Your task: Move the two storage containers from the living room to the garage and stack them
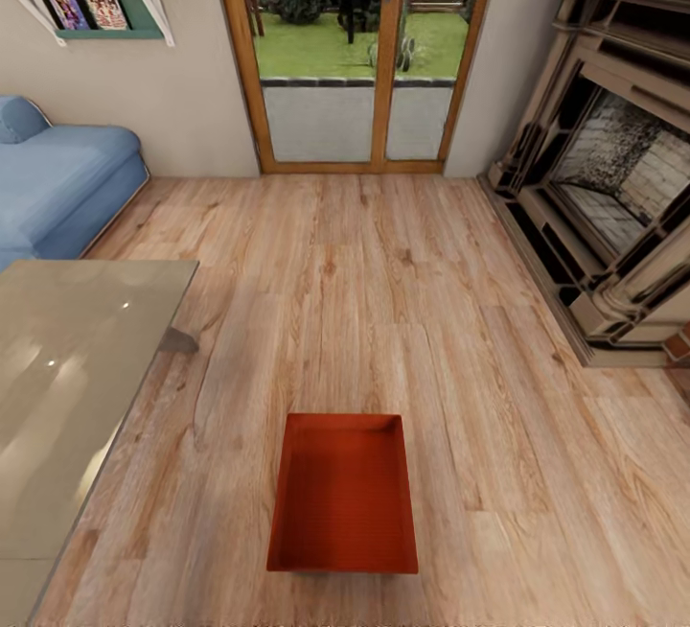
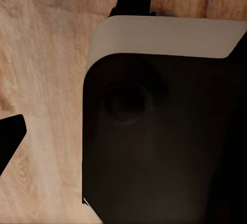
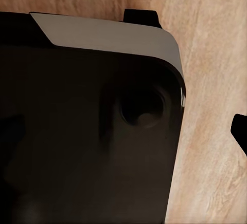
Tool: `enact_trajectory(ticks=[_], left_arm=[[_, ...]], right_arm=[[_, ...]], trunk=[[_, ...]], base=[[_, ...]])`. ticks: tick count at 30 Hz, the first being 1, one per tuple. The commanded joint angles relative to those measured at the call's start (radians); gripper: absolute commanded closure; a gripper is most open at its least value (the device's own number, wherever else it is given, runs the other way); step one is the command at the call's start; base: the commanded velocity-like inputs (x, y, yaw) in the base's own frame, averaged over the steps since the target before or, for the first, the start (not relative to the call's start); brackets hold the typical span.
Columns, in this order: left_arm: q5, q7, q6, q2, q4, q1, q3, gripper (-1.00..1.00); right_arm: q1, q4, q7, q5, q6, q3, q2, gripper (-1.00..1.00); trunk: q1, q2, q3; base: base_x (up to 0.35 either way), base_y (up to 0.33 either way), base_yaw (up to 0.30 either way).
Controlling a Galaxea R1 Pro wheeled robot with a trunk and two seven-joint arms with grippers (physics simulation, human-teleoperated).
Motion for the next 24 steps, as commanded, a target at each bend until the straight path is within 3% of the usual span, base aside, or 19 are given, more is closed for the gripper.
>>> enact_trajectory(ticks=[1, 24], left_arm=[[0.01, 0.002, 0.003, 0.0, -0.001, 0.0, -0.001, -1.0], [0.01, 0.002, 0.003, 0.0, 0.0, 0.0, -0.001, -1.0]], right_arm=[[-0.001, 0.003, -0.001, -0.008, -0.005, 0.008, 0.001, -1.0], [-0.001, 0.003, -0.001, -0.008, -0.005, 0.008, 0.001, -1.0]], trunk=[[0.0, 0.0, -0.002], [0.0, 0.0, -0.04]], base=[[0.0, 0.0, 0.0], [0.0, 0.0, 0.0]])
